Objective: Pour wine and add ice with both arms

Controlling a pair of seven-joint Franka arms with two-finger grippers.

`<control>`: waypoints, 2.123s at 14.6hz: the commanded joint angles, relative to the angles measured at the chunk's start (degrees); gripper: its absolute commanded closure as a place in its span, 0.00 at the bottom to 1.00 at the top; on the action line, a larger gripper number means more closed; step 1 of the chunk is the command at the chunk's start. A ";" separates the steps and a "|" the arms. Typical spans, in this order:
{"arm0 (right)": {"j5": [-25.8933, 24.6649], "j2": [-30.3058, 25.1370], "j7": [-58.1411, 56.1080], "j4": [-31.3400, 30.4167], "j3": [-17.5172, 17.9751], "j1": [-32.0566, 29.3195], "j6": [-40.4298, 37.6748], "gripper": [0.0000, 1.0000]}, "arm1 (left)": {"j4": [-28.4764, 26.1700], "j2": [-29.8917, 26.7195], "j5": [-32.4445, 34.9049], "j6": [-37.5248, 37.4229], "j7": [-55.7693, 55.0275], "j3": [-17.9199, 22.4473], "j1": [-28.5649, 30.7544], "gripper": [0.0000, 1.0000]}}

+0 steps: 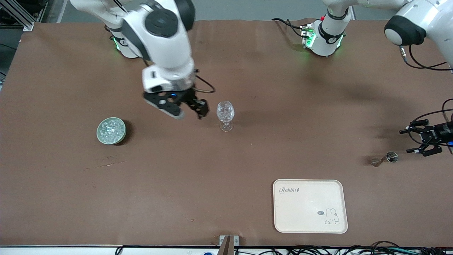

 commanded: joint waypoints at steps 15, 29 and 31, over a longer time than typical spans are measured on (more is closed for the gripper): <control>11.92 -16.83 -60.91 -2.55 -36.03 -5.49 -11.73 0.00 | 0.87 -34.46 54.63 5.27 15.88 -36.47 -2.15 0.00; 13.67 -16.83 -61.10 -2.55 -35.50 -6.21 -11.48 0.00 | -9.93 -48.52 58.59 11.33 14.39 -38.32 -11.65 0.04; 13.85 -16.83 -61.01 -2.55 -35.59 -6.12 -11.48 0.00 | -10.63 -48.61 58.59 11.77 14.21 -39.02 -11.65 0.04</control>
